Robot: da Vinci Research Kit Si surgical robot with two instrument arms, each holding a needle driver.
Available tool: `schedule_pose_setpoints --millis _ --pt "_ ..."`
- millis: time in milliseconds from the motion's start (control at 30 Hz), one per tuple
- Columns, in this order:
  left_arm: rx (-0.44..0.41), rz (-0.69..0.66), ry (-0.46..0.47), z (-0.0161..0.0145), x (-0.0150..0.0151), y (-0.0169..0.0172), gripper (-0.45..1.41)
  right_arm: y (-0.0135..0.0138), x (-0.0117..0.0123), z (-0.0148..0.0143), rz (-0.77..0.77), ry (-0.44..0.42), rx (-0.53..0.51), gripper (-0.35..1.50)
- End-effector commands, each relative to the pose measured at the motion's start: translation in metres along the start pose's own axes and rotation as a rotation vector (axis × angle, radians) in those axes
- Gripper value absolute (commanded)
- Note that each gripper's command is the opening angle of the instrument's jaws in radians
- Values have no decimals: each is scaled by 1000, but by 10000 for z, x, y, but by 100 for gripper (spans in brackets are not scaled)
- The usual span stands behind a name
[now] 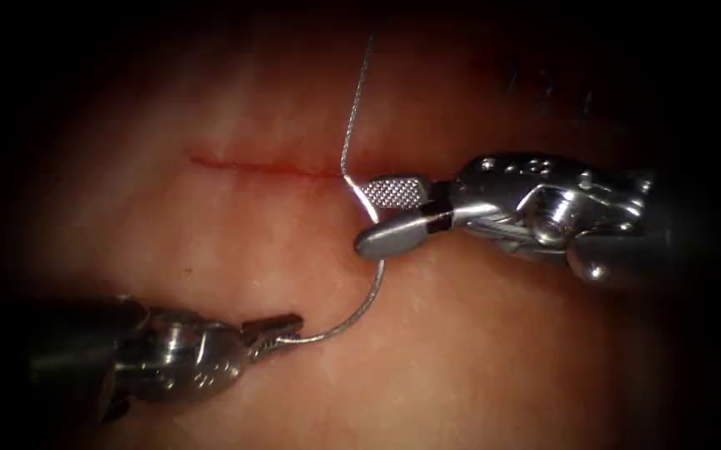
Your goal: Wound Closure
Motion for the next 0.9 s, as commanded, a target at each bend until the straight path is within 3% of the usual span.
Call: schedule_pose_setpoints --millis 33,333,367,400,500,533,733,900 --pt "1 0 2 8 1 -1 -45 4 4 9 2 4 -1 -35" --pt "8 -2 -2 4 2 -6 -45 13 4 6 10 13 -40 -35" --pt "12 -7 -1 4 2 -8 7 14 5 5 11 12 -44 -35" --pt "21 -14 2 3 1 -11 47 15 6 4 11 16 -45 -35" --pt "-12 -145 107 0 0 -18 103 17 8 2 -16 29 -52 -35" --pt "-23 -185 142 -2 0 -20 111 17 9 2 -22 35 -50 -35" --pt "-93 -388 348 -20 1 -35 121 17 16 -4 -151 52 -45 -35" --pt "-197 -602 457 -31 -5 -51 104 15 24 -14 -329 63 -26 -35"
